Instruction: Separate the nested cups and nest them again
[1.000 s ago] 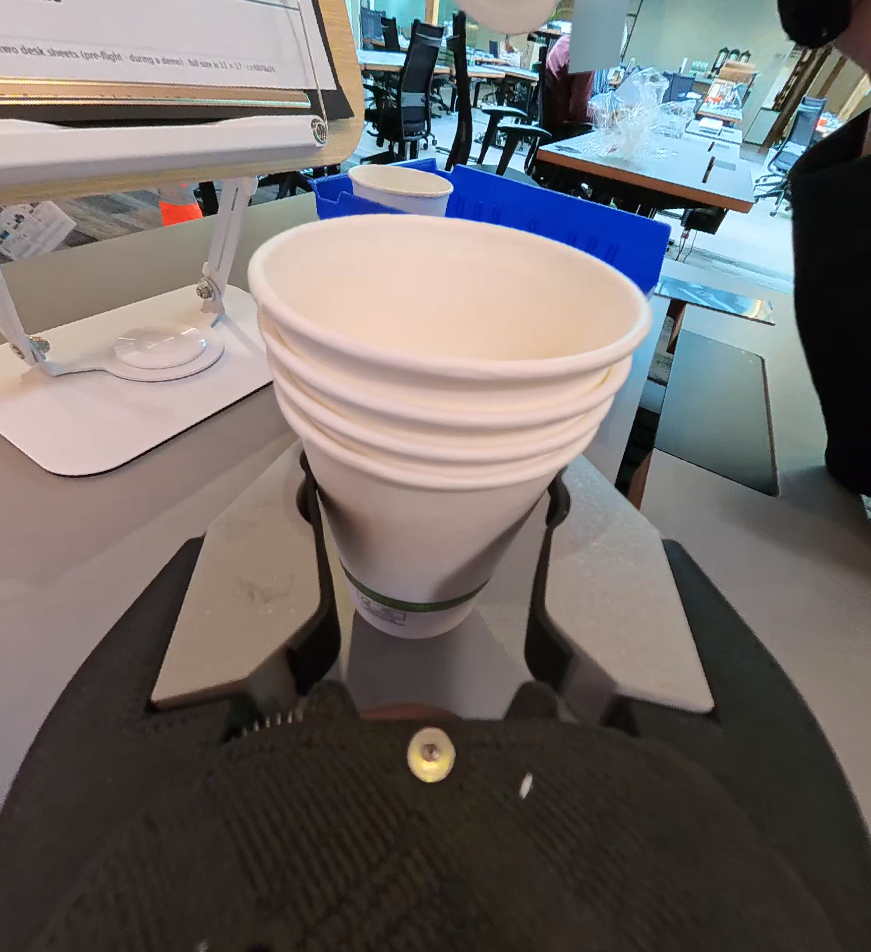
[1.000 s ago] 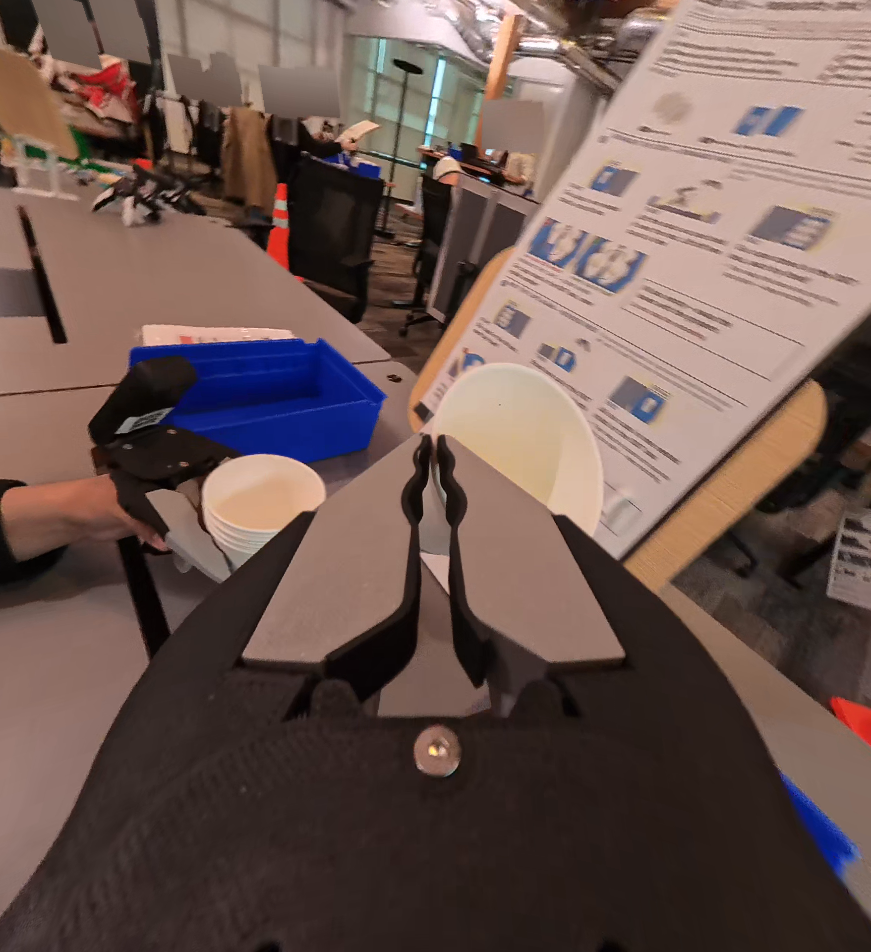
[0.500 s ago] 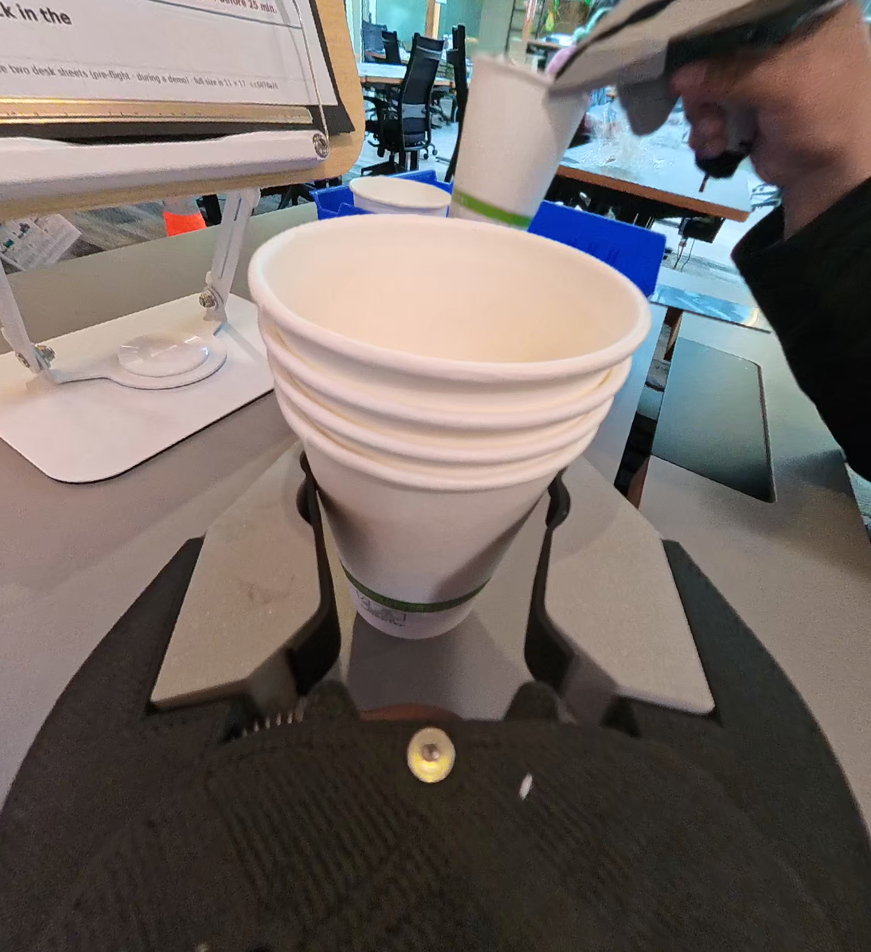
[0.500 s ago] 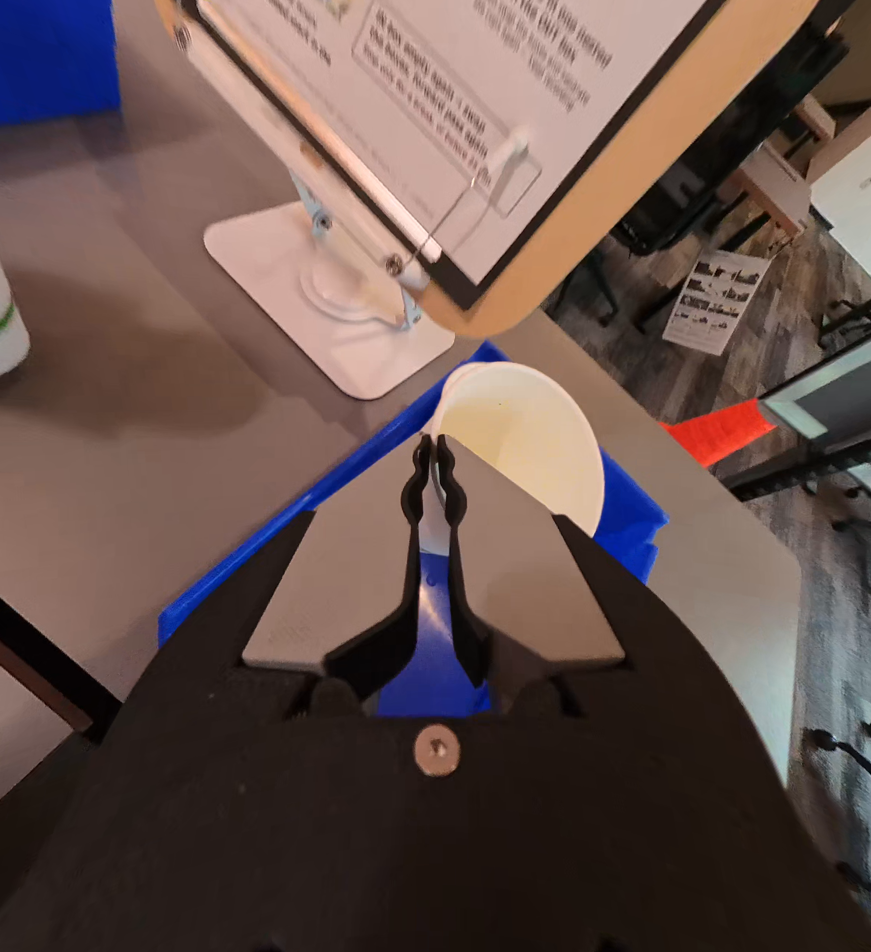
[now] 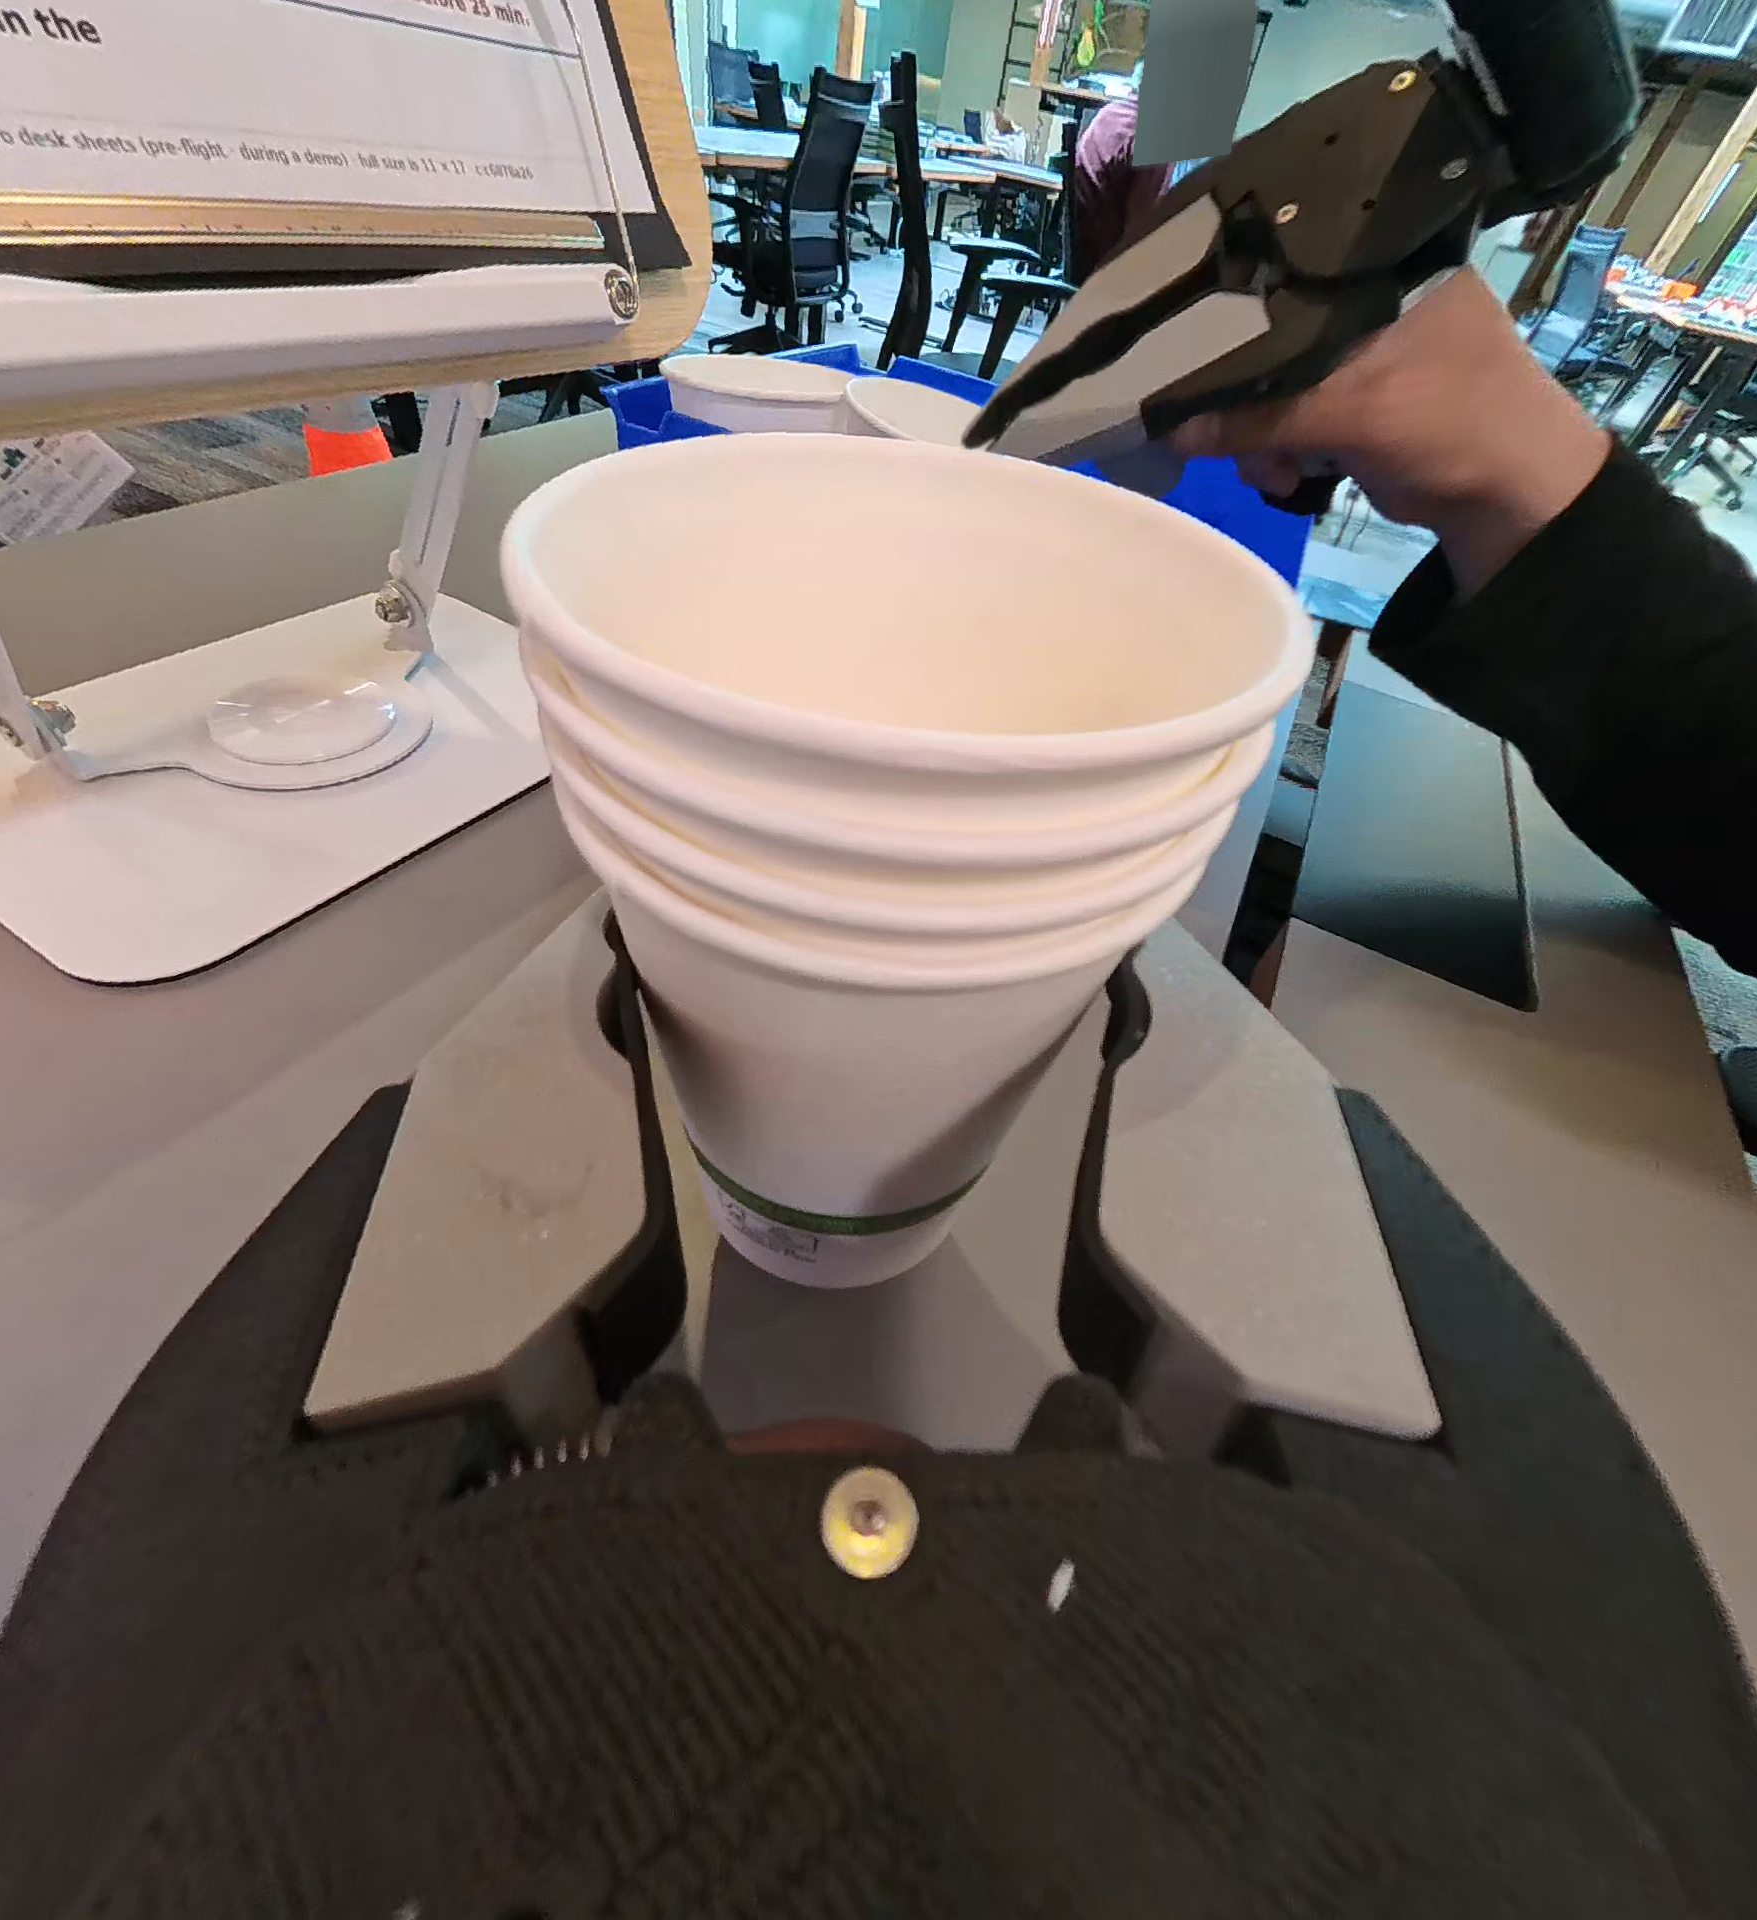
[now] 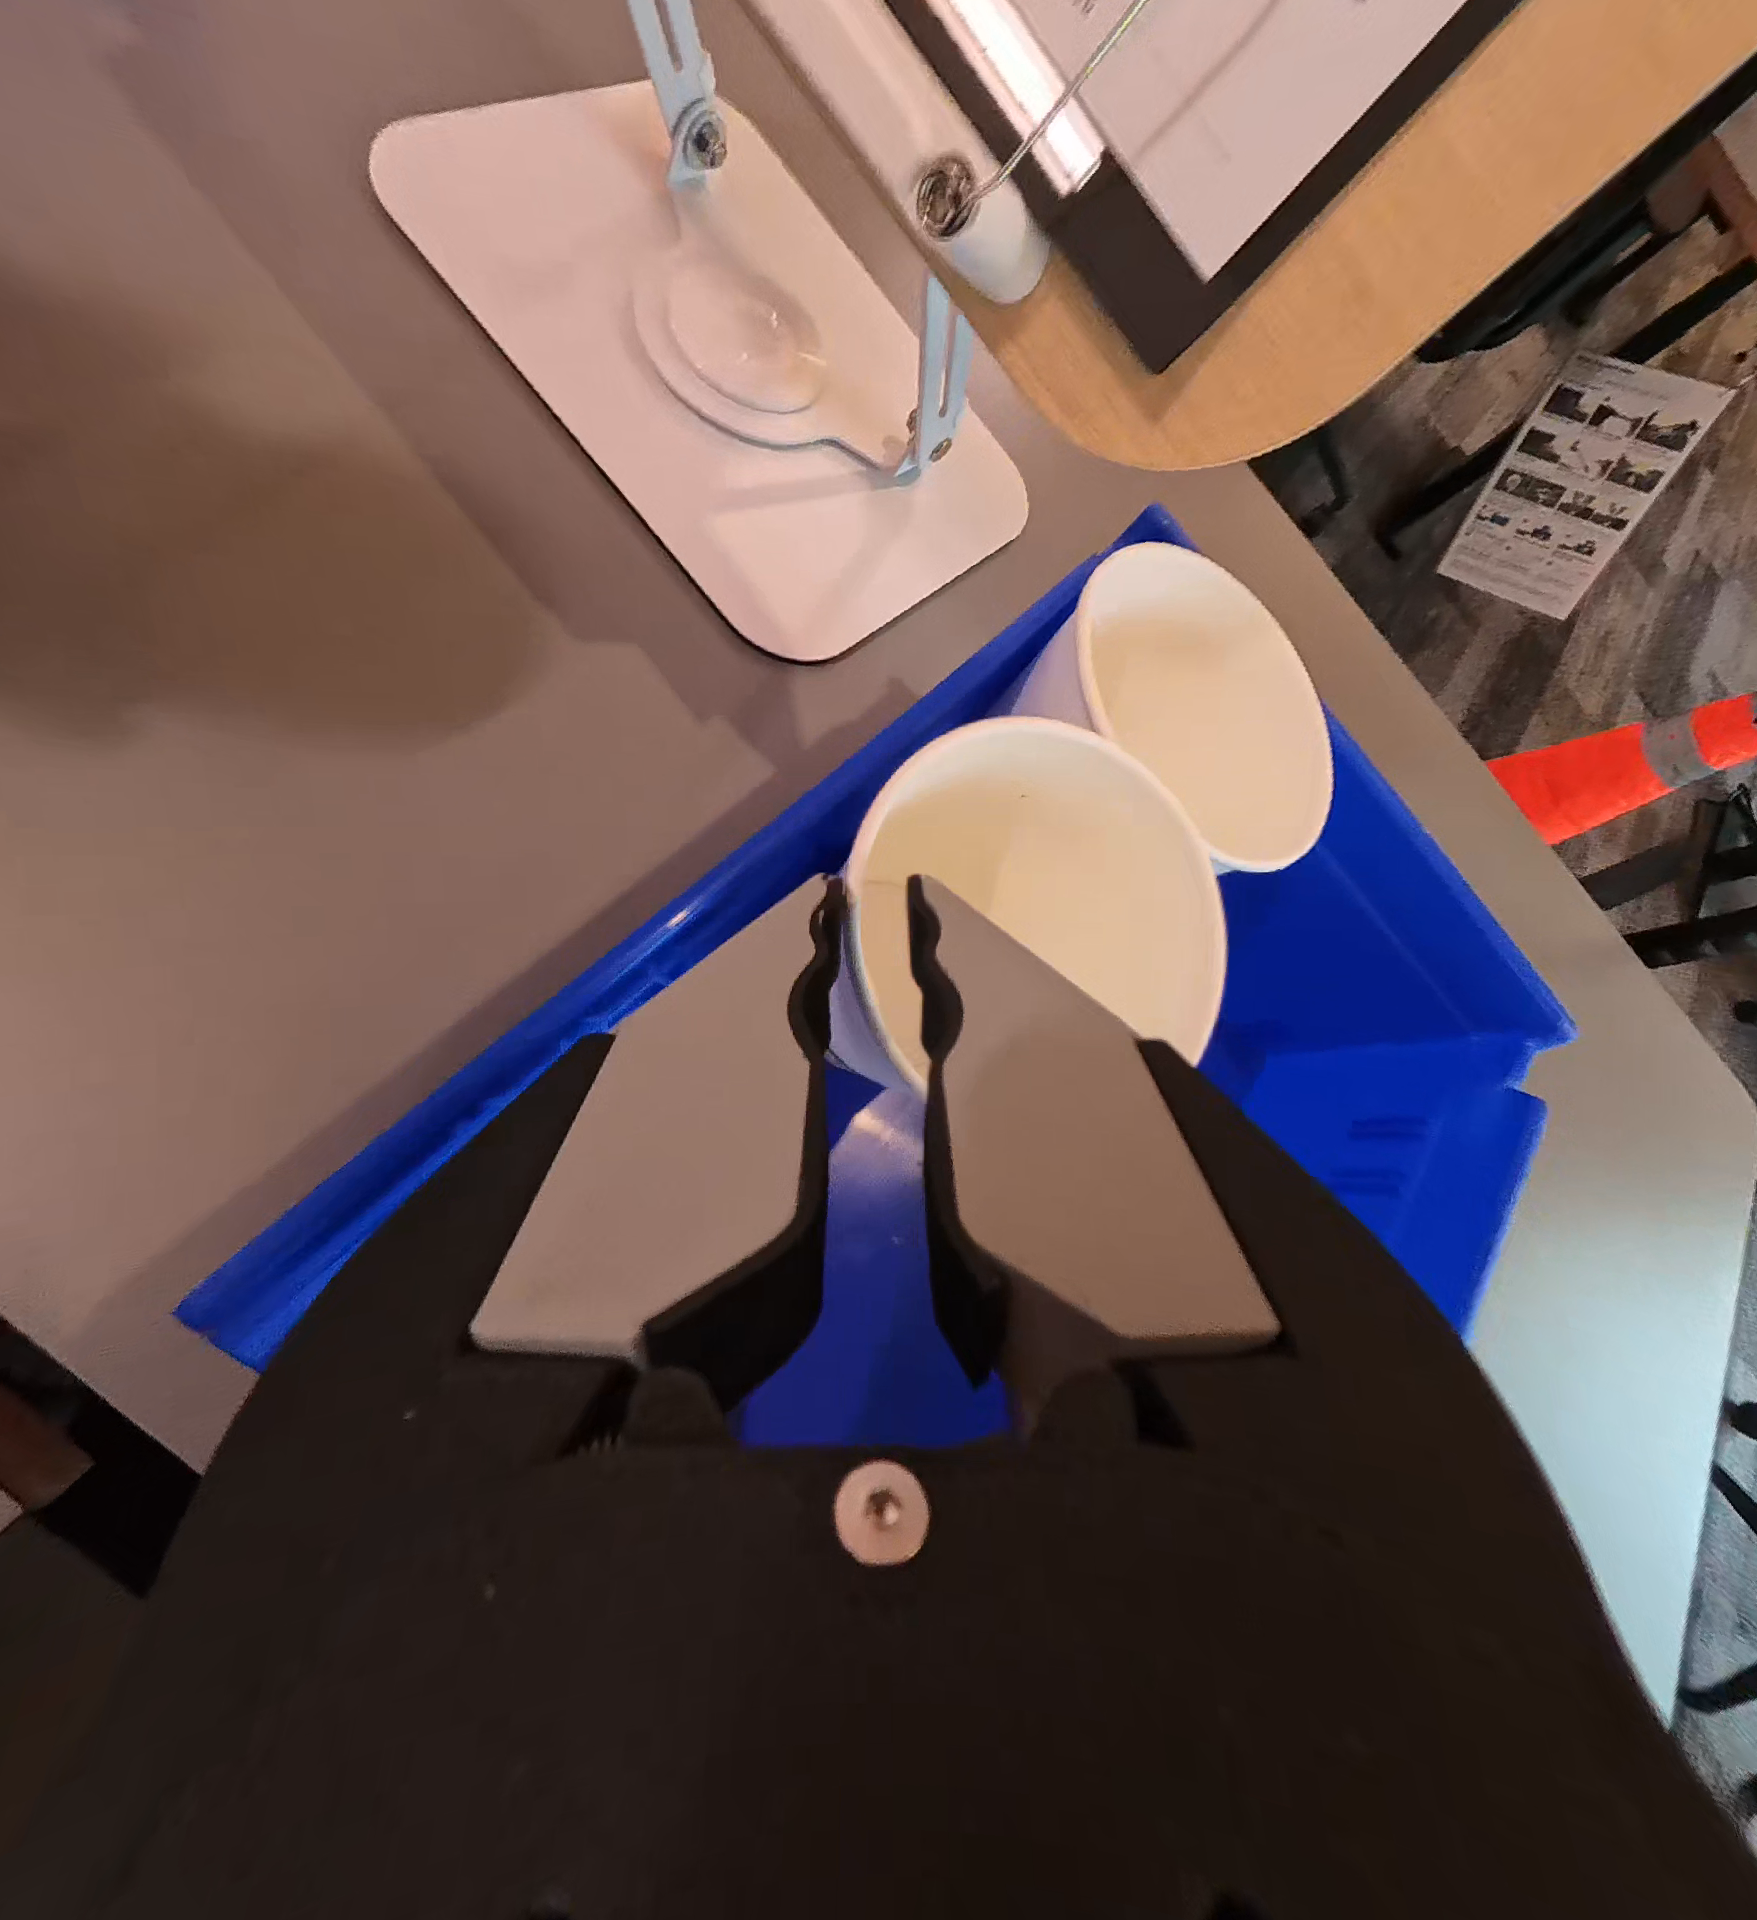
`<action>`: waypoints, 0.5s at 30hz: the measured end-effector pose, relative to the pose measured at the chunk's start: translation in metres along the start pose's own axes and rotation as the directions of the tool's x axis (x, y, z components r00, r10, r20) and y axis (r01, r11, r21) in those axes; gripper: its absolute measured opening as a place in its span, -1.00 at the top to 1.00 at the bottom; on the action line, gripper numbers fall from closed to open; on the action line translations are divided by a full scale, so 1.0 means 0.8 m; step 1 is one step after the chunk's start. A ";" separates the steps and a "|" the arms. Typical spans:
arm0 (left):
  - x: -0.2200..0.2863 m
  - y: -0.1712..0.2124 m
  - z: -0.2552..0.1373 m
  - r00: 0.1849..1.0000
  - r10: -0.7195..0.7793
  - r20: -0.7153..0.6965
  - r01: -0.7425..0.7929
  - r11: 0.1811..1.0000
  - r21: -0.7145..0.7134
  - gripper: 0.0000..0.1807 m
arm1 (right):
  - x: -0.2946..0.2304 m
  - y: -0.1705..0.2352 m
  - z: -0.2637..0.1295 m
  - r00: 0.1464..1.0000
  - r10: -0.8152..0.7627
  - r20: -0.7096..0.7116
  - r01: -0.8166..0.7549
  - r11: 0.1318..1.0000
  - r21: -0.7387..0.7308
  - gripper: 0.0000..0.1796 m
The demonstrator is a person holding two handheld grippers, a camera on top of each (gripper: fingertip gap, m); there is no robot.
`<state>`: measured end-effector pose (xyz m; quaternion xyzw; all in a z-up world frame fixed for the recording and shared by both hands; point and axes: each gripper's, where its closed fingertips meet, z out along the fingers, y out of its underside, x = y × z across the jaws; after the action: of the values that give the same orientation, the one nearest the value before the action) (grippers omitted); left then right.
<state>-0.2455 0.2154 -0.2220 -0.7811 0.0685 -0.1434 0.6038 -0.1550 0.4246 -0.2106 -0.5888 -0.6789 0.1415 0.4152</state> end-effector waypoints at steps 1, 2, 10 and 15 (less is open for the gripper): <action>0.001 0.000 0.000 1.000 -0.001 -0.003 0.001 1.000 0.001 0.01 | 0.000 -0.005 -0.005 1.000 0.008 0.005 -0.008 1.000 0.018 0.89; 0.001 -0.001 0.000 1.000 -0.001 -0.004 0.001 1.000 0.002 0.02 | -0.001 -0.011 -0.011 1.000 0.018 0.018 -0.019 0.999 0.035 0.89; 0.006 0.000 0.002 1.000 0.002 -0.017 -0.002 1.000 -0.002 0.01 | -0.011 -0.033 -0.048 0.999 0.007 0.035 -0.008 0.999 0.033 0.89; 0.008 -0.001 0.002 1.000 0.001 -0.022 -0.001 1.000 0.004 0.02 | -0.013 0.008 -0.017 0.999 -0.035 0.030 0.038 0.995 -0.097 0.81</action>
<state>-0.2392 0.2153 -0.2204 -0.7783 0.0752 -0.1517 0.6047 -0.1415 0.4125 -0.2109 -0.5937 -0.7015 0.1091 0.3788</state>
